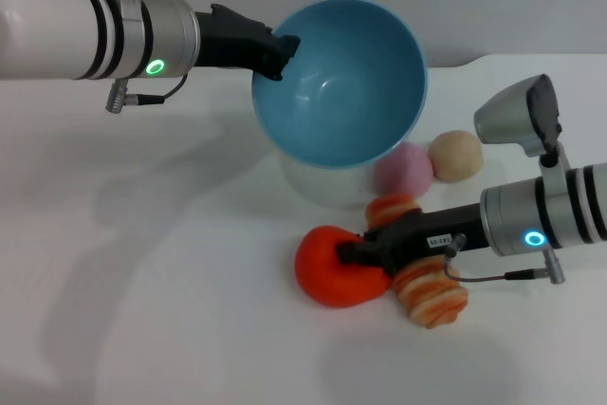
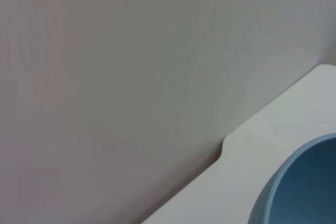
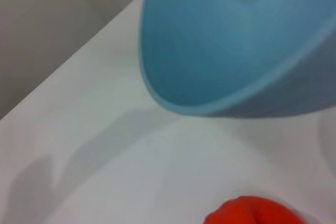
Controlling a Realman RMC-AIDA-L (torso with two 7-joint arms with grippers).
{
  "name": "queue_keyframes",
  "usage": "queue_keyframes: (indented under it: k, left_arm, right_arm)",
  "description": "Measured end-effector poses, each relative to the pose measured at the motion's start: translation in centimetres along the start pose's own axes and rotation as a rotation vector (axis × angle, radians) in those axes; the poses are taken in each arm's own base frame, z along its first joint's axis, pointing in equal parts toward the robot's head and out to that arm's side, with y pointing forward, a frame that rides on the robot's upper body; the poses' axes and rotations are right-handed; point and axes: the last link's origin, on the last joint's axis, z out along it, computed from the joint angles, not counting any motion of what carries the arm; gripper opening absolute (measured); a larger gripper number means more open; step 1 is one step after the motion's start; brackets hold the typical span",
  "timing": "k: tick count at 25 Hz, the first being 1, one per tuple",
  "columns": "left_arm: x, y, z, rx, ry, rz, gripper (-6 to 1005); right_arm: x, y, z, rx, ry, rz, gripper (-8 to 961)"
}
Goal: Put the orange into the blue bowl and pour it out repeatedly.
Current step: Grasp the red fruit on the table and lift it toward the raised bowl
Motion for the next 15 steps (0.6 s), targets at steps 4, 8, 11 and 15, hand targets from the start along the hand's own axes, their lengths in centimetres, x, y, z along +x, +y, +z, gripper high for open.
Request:
queue_keyframes:
  k: [4, 8, 11, 15]
  left_arm:
    - [-0.2, -0.1, 0.1, 0.002, -0.005, -0.005, -1]
    - [-0.5, -0.2, 0.2, 0.005, -0.017, 0.004, -1]
    - [-0.7, -0.2, 0.3, 0.004, -0.026, 0.006, -1]
    - [-0.7, -0.6, 0.2, 0.018, -0.041, 0.04, -1]
  right_arm:
    - [-0.2, 0.4, -0.8, -0.02, -0.024, -0.056, 58]
    - [-0.5, 1.2, -1.7, -0.069, -0.045, -0.116, 41]
    - [-1.1, 1.8, -2.9, -0.107, -0.079, -0.14, 31]
    - [-2.6, 3.3, -5.8, -0.201, -0.144, -0.21, 19]
